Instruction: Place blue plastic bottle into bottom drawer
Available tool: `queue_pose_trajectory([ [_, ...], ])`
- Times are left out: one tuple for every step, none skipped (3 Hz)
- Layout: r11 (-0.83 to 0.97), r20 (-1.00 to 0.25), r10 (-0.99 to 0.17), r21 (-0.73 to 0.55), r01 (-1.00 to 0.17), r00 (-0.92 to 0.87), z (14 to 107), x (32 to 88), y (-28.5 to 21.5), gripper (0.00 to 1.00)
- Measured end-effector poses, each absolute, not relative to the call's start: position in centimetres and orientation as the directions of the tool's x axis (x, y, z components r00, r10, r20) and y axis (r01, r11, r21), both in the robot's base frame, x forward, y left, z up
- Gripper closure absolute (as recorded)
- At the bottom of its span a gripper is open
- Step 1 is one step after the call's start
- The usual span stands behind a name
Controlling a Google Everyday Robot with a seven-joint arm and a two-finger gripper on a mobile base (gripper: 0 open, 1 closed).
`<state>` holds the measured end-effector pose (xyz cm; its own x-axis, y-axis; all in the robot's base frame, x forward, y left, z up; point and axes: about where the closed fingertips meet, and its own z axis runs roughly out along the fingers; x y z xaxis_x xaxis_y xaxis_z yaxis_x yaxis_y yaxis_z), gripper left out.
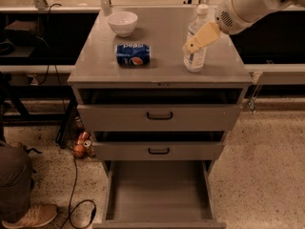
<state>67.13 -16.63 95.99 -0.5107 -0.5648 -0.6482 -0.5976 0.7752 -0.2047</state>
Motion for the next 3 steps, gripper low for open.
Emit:
queue_pose_trajectory([
  [0.796, -0.667, -0.534, -0.19, -0.575, -0.519, 95.3, 69.1, -16.1, 0.0],
  [0.806, -0.678, -0.515, -0.174, -0.566, -0.525, 94.6, 70.7, -15.5, 0.0],
  [0.81, -0.687, -0.502, -0.16, -0.565, -0.525, 94.1, 71.7, -14.9, 0.16],
])
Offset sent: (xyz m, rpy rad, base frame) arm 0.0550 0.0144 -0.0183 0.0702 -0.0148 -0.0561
